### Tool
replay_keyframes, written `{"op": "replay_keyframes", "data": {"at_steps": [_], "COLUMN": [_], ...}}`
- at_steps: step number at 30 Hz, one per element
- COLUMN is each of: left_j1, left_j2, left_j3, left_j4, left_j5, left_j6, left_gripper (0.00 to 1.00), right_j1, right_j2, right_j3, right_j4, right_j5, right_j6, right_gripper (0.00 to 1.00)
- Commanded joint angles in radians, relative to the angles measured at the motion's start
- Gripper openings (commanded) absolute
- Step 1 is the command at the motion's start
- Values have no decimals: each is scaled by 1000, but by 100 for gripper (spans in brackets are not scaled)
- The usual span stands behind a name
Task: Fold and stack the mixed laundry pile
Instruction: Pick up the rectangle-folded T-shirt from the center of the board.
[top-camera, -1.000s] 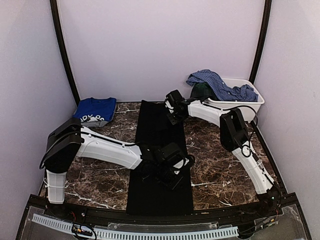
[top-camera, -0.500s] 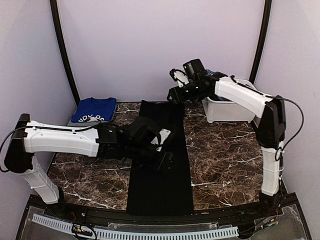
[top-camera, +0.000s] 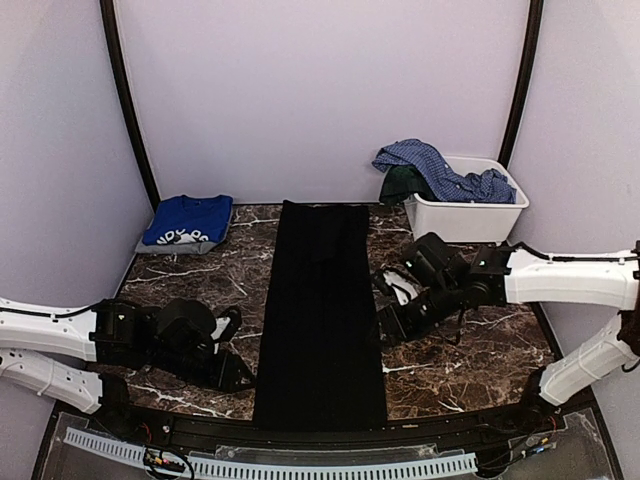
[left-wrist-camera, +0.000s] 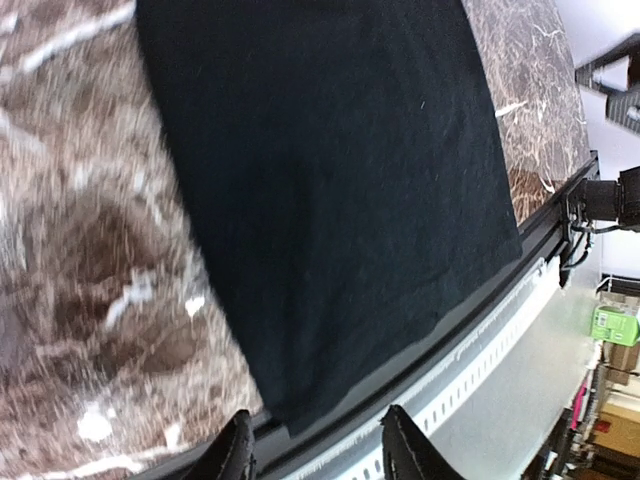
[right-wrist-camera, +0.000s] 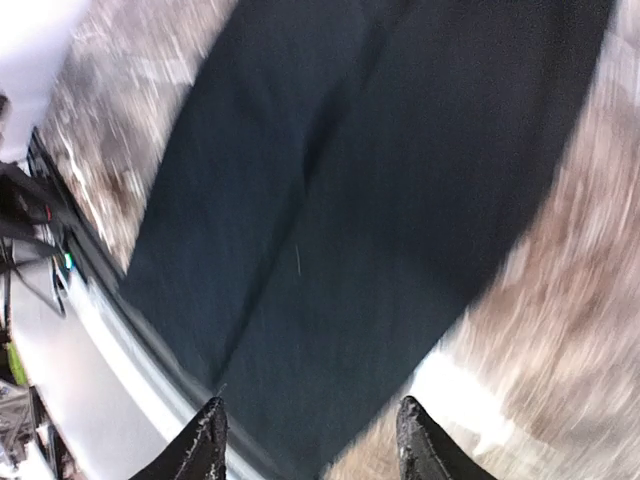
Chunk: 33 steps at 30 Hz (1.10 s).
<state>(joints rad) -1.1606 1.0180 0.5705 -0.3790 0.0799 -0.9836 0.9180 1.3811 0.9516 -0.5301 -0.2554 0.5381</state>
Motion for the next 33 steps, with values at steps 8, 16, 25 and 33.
{"op": "replay_keyframes", "data": {"at_steps": [8, 16, 25, 33], "left_j1": [-109, -169, -169, -169], "left_j2": [38, 139, 206, 254], "left_j3": [-116, -124, -118, -98], "left_j4": [56, 126, 183, 216], "left_j5": [41, 38, 51, 60], "left_j6": [-227, -283, -270, -254], "left_gripper": [39, 39, 37, 32], "right_j1": [171, 290, 342, 348], "right_j2": [-138, -65, 12, 49], "right_j3": [-283, -347, -394, -380], "right_j4": [79, 171, 288, 331], "right_j5": [-25, -44, -53, -60], "right_j6": [328, 425, 489, 493], "right_gripper": [51, 49, 48, 37]}}
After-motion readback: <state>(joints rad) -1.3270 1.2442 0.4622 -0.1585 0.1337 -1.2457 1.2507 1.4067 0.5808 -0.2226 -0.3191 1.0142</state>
